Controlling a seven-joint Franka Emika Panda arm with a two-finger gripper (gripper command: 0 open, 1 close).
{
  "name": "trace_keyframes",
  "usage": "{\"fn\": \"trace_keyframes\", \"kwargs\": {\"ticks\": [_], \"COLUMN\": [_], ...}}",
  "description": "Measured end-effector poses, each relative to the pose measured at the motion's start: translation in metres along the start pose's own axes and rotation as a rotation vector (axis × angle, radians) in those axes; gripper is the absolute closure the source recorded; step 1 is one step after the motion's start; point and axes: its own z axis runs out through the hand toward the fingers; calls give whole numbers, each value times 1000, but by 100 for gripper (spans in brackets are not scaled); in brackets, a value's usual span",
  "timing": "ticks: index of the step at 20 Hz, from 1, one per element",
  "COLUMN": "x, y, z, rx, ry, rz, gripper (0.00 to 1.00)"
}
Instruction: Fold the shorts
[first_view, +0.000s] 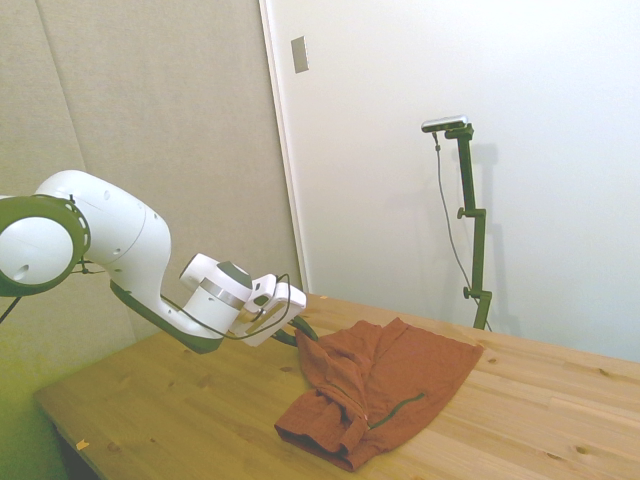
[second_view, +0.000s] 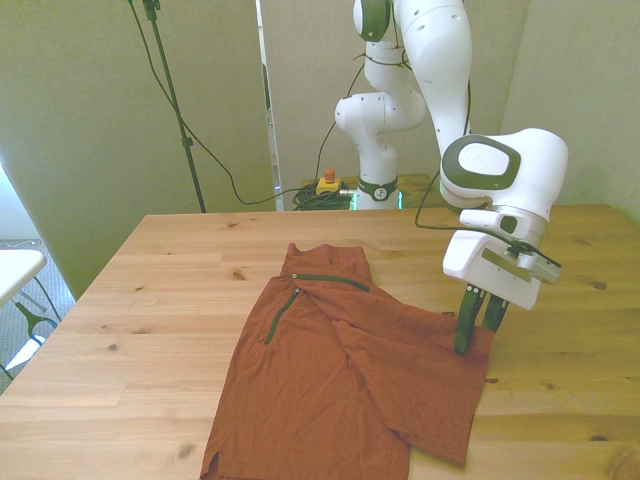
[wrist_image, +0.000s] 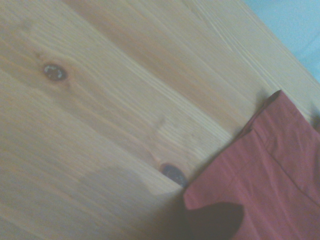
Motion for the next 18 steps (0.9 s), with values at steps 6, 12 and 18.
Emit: {"fn": "trace_keyframes", "kwargs": {"ticks": [6, 12, 18], "x": [0, 29, 113], "y": [3, 21, 88], "z": [3, 0, -22], "rx": [-6, -25, -69], "ry": [-2, 40, 133], "rz": [10, 76, 209], "gripper": [100, 100, 100]}}
